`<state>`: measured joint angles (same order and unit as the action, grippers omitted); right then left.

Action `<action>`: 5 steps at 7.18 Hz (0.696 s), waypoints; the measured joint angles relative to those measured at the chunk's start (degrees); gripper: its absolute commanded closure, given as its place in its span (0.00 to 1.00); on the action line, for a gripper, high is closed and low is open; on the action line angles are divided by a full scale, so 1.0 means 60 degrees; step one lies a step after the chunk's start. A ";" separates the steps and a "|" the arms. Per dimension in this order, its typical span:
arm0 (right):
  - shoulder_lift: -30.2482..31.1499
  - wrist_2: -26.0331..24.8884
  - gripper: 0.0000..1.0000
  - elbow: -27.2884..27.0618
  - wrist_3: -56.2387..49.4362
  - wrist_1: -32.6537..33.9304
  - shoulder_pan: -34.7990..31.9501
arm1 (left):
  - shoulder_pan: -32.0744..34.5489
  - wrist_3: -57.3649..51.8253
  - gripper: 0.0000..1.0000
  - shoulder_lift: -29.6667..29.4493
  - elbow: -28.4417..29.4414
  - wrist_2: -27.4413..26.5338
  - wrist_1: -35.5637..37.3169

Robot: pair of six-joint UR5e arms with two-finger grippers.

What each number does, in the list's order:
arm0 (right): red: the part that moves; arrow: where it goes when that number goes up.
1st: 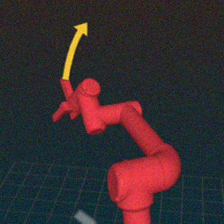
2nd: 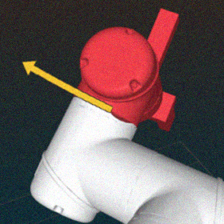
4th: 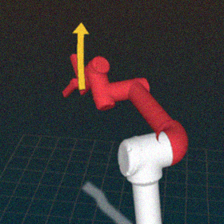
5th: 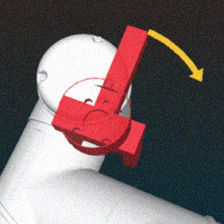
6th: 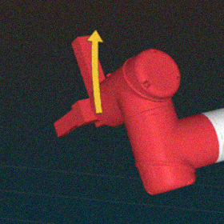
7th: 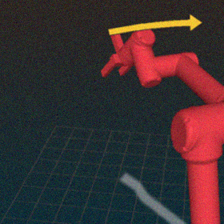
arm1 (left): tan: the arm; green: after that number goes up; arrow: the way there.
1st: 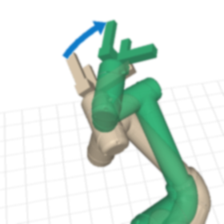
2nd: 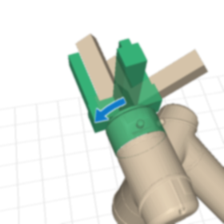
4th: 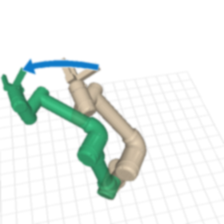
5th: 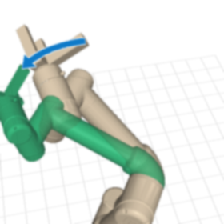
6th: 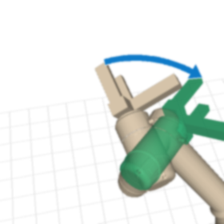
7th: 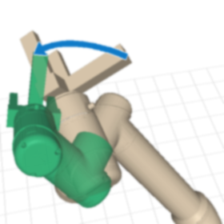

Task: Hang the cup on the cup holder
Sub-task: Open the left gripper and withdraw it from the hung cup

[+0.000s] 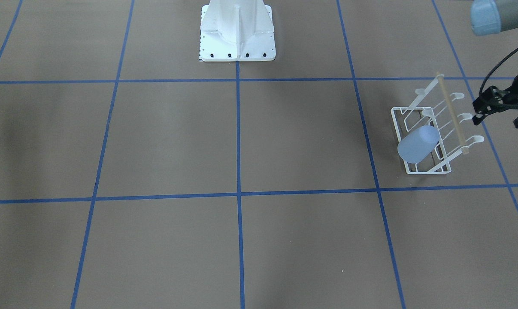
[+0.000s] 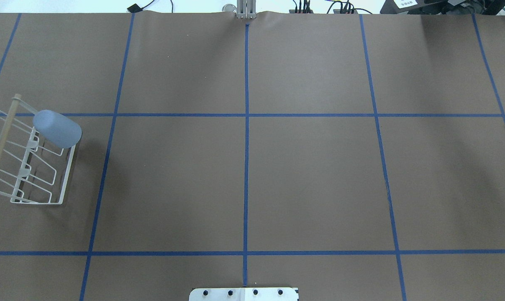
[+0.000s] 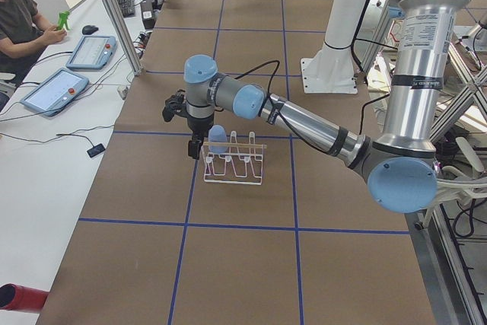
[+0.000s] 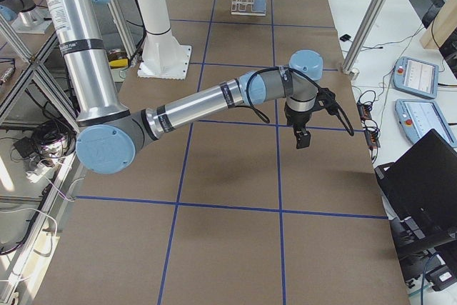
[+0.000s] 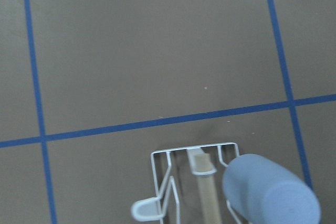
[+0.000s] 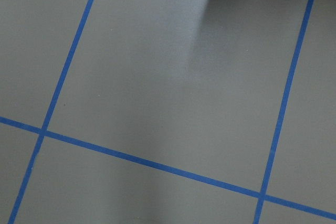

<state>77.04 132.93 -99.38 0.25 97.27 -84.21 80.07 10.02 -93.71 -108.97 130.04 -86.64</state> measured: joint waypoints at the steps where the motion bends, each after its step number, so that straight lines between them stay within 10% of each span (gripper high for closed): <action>1: 0.0407 -0.0012 0.00 -0.0211 -0.0010 0.0001 -0.0196 | 0.0368 -0.0525 0.02 0.0373 0.0056 0.0473 -0.0035; 5: 0.1575 -0.0451 0.00 -0.0736 -0.0118 -0.0003 -0.0389 | 0.0902 -0.0828 0.02 0.0860 0.0621 0.0944 0.0059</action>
<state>86.48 130.23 -103.80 -0.46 97.26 -86.54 85.48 5.05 -88.55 -105.24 135.70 -86.29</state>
